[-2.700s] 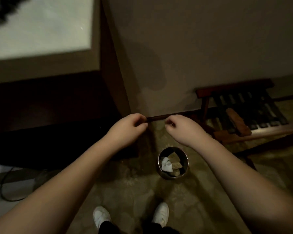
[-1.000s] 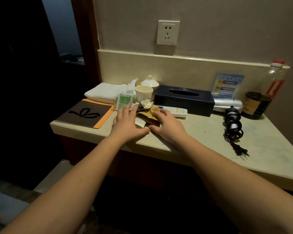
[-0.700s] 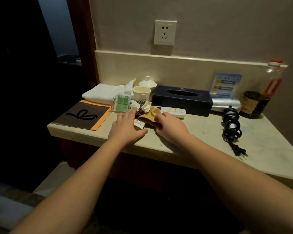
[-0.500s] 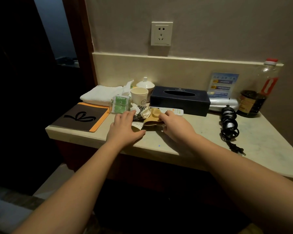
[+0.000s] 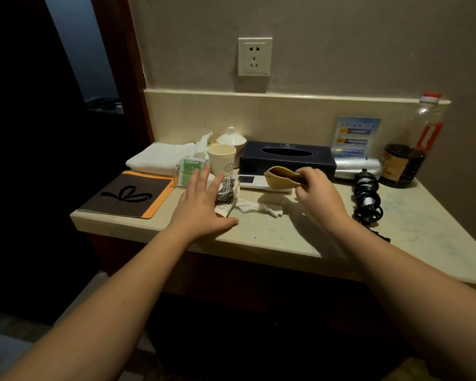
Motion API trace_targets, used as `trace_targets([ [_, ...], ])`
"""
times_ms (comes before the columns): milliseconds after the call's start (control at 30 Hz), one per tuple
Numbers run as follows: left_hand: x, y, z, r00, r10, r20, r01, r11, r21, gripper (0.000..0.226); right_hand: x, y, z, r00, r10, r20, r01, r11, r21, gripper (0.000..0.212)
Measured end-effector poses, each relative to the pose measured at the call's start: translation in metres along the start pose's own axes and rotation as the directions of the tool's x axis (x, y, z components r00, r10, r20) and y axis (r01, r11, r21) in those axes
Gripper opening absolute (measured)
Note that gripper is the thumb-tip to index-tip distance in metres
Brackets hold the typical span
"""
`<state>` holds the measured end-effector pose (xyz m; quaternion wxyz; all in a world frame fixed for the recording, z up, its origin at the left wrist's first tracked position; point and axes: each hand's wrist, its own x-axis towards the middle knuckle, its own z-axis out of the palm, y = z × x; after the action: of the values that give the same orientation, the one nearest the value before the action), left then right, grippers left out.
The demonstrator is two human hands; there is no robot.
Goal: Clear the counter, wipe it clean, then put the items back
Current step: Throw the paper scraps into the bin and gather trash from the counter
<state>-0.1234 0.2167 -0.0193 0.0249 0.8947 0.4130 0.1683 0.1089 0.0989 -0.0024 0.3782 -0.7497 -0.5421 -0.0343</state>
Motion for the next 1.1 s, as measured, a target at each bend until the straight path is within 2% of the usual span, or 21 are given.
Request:
trace_targets([
  [67,0.006,-0.001,-0.002,0.996,0.015,0.088,-0.015,1.0,0.006,0.111,-0.001,-0.001,0.001,0.999,-0.021,0.038,0.022,0.999,-0.037,0.032],
  [167,0.009,-0.002,0.0,0.985,0.021,0.174,-0.023,1.0,0.013,0.098,-0.004,-0.007,0.008,0.987,-0.087,0.138,0.107,0.984,-0.145,0.036],
  [300,0.006,0.001,0.001,0.997,0.007,0.081,-0.008,1.0,0.011,0.077,-0.004,-0.013,0.016,0.934,-0.128,0.334,0.208,0.954,-0.216,0.04],
  [433,-0.001,0.003,-0.002,0.999,-0.031,0.044,0.031,0.999,-0.011,0.063,0.001,-0.021,0.021,0.87,-0.083,0.485,0.217,0.949,-0.228,0.056],
  [500,-0.006,0.002,-0.002,0.999,-0.051,0.01,0.051,0.998,-0.036,0.057,0.004,-0.025,0.025,0.874,-0.088,0.479,0.234,0.939,-0.254,0.057],
  [633,-0.012,-0.003,0.001,0.995,-0.076,-0.071,0.066,0.99,-0.129,0.042,0.006,-0.031,0.032,0.9,-0.121,0.418,0.268,0.91,-0.315,0.038],
  [833,-0.016,-0.006,0.001,0.978,-0.166,-0.127,0.125,0.951,-0.282,0.027,0.01,-0.038,0.037,0.881,-0.149,0.448,0.352,0.84,-0.414,0.016],
  [1000,-0.022,-0.007,-0.007,0.948,-0.289,-0.135,0.201,0.87,-0.45,0.019,0.006,-0.033,0.033,0.905,-0.147,0.399,0.316,0.861,-0.399,0.011],
  [1100,-0.028,-0.006,-0.013,0.912,-0.389,-0.13,0.227,0.742,-0.631,0.024,-0.001,-0.027,0.021,0.946,-0.103,0.309,0.213,0.913,-0.348,0.012],
])
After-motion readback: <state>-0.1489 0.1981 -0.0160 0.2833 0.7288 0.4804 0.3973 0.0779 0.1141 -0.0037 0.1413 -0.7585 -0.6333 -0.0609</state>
